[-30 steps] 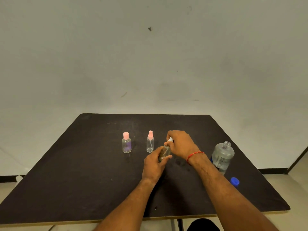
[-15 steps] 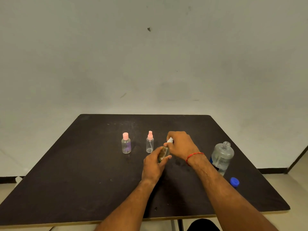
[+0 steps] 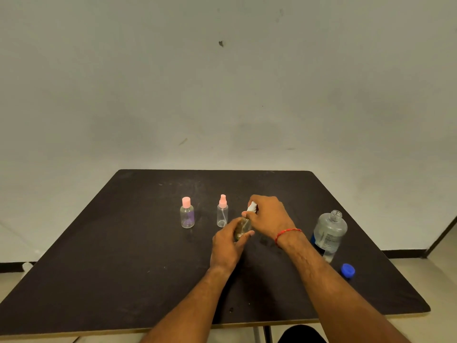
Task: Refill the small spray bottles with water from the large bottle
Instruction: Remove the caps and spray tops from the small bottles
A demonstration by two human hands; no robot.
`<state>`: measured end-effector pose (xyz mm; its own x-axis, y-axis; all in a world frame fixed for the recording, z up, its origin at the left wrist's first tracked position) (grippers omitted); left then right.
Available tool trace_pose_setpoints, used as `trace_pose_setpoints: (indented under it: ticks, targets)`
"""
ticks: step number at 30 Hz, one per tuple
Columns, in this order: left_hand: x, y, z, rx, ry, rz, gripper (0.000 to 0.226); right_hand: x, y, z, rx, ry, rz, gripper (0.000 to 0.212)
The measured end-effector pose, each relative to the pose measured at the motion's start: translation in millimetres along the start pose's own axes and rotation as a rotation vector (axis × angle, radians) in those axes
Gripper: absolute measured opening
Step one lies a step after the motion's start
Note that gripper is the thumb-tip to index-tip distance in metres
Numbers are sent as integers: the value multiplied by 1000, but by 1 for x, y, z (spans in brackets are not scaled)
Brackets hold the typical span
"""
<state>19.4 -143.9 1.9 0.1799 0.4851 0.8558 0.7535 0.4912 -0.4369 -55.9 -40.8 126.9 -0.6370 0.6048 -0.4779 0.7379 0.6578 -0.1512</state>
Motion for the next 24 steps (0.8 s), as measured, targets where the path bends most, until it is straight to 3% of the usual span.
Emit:
trace_pose_setpoints:
  ticks: [4, 8, 18, 24]
  targets:
    - [-1, -1, -1, -3, -12, -27, 44, -3, 1, -2, 1, 20, -64, 24]
    - [-1, -2, -1, -7, -62, -49, 33, -4, 4, -10, 24, 16, -84, 23]
    - [-5, -4, 1, 7, -163, -157, 28, 13, 18, -38, 267, -52, -91, 29]
    - [-5, -6, 2, -22, -200, -175, 28, 30, 33, -31, 434, -111, -78, 21]
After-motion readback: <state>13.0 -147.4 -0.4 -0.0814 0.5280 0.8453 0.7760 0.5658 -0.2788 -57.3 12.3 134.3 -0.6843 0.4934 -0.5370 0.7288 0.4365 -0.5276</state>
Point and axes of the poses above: each hand's wrist, its own y-axis away from the middle knuckle, its own z-axis out of the palm, x = y × z, the point moved 1 cm from there along -y, towards the middle knuckle, and after that the axes turned 3 degrees about -x, right-handed, at the moved point
